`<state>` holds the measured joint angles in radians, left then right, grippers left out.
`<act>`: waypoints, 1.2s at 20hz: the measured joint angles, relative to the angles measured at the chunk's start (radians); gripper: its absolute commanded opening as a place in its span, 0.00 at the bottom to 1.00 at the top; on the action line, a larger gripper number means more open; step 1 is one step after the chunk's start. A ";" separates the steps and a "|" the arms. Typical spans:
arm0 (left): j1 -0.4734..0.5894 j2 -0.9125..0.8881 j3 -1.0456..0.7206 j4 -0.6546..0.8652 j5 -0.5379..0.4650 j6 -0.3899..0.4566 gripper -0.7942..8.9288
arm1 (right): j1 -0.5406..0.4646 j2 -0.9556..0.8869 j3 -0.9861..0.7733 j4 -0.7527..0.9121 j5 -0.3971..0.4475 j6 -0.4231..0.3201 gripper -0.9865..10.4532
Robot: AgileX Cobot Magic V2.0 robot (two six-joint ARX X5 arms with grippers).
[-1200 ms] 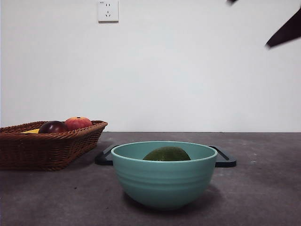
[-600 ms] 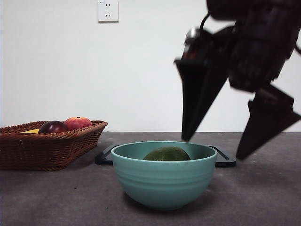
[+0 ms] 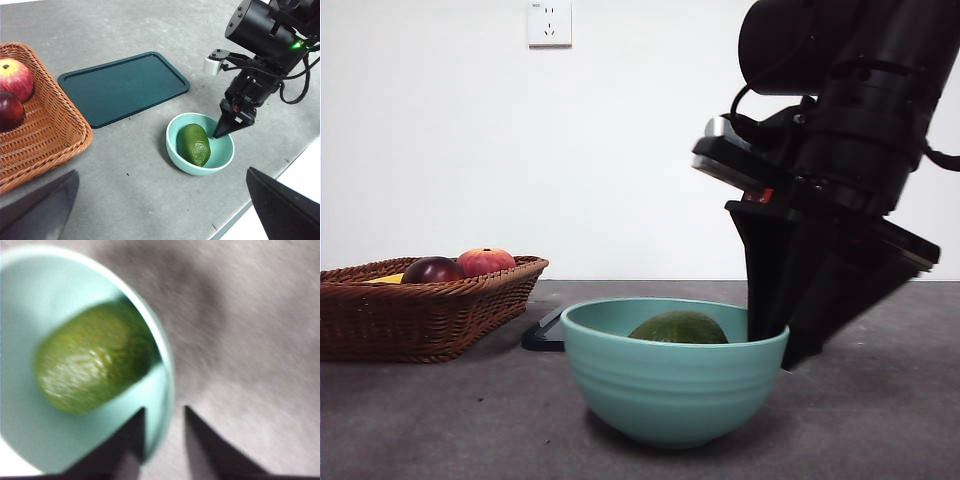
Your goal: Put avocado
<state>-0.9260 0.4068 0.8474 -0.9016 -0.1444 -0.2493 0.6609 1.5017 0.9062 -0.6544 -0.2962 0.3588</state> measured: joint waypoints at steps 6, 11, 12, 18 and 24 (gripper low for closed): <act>0.000 0.000 0.000 0.000 0.000 0.000 0.66 | 0.019 0.000 0.001 0.079 -0.014 0.089 0.09; 0.000 0.000 0.000 0.001 0.000 0.000 0.66 | 0.010 0.002 0.113 -0.046 0.099 0.121 0.09; 0.000 0.000 0.000 0.001 0.000 0.000 0.66 | -0.001 0.008 0.156 -0.084 0.114 0.121 0.09; 0.000 0.000 0.000 0.001 0.000 0.000 0.66 | -0.125 0.220 0.480 -0.234 0.118 0.086 0.09; 0.000 0.000 0.000 0.001 0.000 0.000 0.66 | -0.208 0.583 0.924 -0.351 0.117 0.057 0.09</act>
<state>-0.9260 0.4068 0.8474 -0.9009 -0.1444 -0.2493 0.4534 2.0850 1.8305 -1.0050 -0.1787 0.4156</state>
